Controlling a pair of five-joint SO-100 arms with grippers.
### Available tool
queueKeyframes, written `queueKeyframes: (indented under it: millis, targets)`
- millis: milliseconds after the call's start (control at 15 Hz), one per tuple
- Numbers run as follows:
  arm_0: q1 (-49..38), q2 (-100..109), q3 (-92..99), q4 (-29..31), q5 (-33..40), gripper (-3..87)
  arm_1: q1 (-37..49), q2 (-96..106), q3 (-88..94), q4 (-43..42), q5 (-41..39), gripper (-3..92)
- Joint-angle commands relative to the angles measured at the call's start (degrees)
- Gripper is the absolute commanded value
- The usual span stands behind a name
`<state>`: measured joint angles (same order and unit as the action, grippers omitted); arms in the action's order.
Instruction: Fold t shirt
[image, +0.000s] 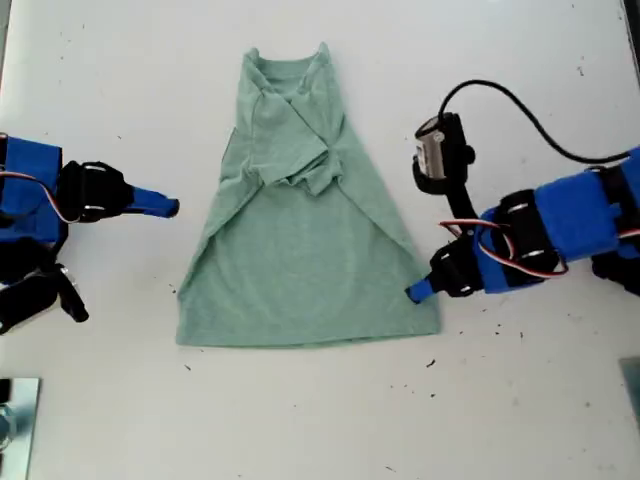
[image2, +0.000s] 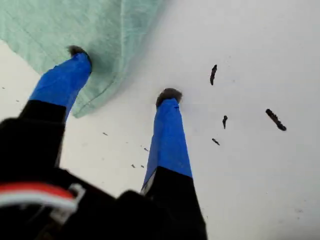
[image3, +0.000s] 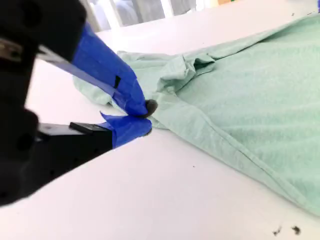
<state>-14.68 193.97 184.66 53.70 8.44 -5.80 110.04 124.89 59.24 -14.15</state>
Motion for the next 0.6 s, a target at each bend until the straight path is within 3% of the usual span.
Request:
queueKeyframes:
  millis: [0,67,133,267,533]
  targets:
    - [0.0,0.44,0.62,-0.79,0.44,-0.2,-1.32,-2.11,7.56,-14.41,2.2,18.1]
    - [0.0,0.44,0.62,-0.79,0.44,-0.2,-1.76,-2.99,8.7,-15.64,3.52,4.2]
    - [0.0,0.44,0.62,-0.79,0.53,-0.2,-1.76,-2.72,9.05,-15.12,3.6,-0.4]
    - [0.0,0.44,0.62,-0.79,0.7,-0.2,-0.62,0.0,6.94,-9.58,0.88,-0.8]
    - [0.09,0.44,0.62,-0.79,0.79,-0.2,1.32,1.23,-19.69,23.2,-6.5,-0.8]
